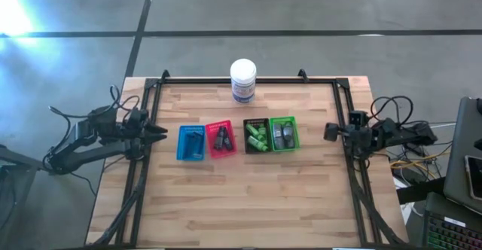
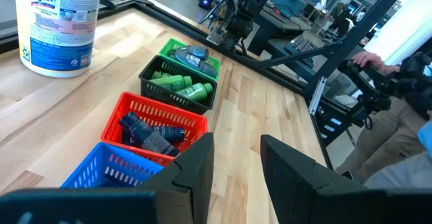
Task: Pick & Place Travel size toiletries
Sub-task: Return to Home Position
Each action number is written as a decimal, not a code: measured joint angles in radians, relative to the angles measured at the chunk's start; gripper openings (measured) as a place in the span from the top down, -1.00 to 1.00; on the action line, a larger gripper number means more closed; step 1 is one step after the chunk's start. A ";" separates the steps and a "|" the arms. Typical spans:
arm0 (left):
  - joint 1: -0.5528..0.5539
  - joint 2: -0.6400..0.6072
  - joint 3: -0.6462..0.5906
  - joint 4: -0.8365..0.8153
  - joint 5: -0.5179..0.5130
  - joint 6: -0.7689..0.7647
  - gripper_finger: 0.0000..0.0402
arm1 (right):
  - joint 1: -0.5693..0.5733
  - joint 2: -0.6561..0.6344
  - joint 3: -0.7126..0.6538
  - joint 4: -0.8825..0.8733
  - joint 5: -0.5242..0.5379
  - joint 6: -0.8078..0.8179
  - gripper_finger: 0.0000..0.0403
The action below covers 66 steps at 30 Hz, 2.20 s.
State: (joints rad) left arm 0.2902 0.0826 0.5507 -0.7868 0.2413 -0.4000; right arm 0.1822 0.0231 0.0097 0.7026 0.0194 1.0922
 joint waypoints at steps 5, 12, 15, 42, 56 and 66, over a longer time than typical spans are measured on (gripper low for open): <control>0.000 0.000 0.000 0.000 0.000 0.000 0.37 | -0.014 -0.023 0.001 -0.080 -0.180 -0.462 -0.81; 0.000 0.000 0.000 0.000 0.000 0.000 0.37 | -0.027 -0.023 0.000 -0.486 -0.385 -0.949 -0.81; 0.000 0.000 0.000 0.000 0.000 0.000 0.37 | -0.033 -0.023 0.000 -0.616 -0.378 -0.955 -0.81; 0.000 0.000 0.000 0.000 0.000 0.000 0.37 | -0.045 0.012 0.000 -0.647 -0.308 -1.034 -0.81; 0.000 0.000 0.000 0.000 0.000 0.000 0.37 | -0.045 0.013 0.000 -0.647 -0.307 -1.032 -0.81; 0.000 0.000 0.000 0.000 0.000 0.000 0.37 | -0.045 0.013 0.000 -0.647 -0.308 -1.032 -0.81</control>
State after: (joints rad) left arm 0.2903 0.0826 0.5507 -0.7865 0.2417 -0.3996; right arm 0.1371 0.0357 0.0093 0.0559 -0.2881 0.0601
